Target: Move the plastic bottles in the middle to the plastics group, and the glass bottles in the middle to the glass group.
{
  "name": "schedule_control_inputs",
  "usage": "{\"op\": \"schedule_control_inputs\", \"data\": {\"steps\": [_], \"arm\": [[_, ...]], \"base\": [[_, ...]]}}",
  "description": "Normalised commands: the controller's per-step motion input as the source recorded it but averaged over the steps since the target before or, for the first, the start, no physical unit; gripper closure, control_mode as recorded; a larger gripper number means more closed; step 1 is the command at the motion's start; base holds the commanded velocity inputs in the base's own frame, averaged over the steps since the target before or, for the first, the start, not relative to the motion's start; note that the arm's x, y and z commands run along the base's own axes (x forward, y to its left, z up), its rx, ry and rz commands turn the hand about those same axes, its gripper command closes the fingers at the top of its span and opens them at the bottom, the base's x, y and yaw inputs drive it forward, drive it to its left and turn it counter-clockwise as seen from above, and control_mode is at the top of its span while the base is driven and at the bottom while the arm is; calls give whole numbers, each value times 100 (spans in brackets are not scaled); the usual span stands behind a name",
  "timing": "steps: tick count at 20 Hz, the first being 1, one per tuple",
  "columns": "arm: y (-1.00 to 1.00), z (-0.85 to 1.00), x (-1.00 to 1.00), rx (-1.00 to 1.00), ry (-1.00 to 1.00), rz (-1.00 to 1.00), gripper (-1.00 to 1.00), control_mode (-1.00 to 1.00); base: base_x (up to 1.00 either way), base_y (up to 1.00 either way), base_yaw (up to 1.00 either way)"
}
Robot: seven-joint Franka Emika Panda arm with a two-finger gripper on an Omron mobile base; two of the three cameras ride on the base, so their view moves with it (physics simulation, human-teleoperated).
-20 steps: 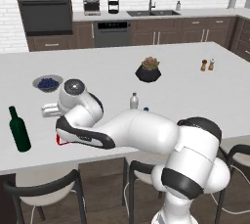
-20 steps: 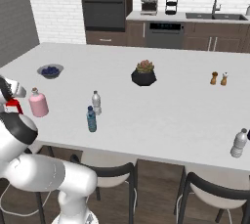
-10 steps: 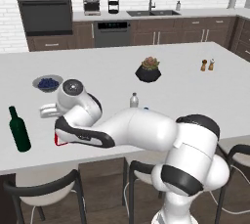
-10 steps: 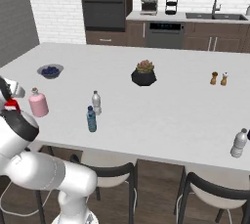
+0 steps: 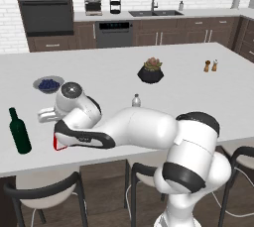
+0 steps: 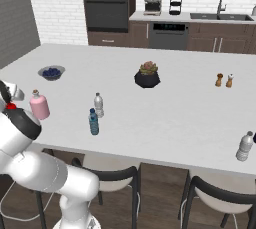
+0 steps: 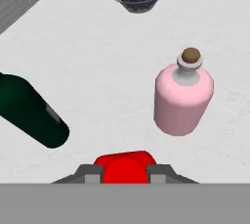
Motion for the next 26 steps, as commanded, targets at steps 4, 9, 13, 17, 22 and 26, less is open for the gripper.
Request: {"op": "schedule_control_inputs", "data": {"steps": [4,9,13,17,22,26], "arm": [[4,-41,0,-1,0,5,100,-100],[1,-20,0,-4,0,3,100,-100],[0,2,5,-6,0,2,100,-100],[1,17,28,-5,0,0,100,-100],[0,6,9,-1,0,0,100,-100],[4,0,0,0,-1,2,100,-100]], "base": [[0,0,0],[0,0,0],[0,0,0],[0,0,0],[0,0,0],[0,0,0]]}}
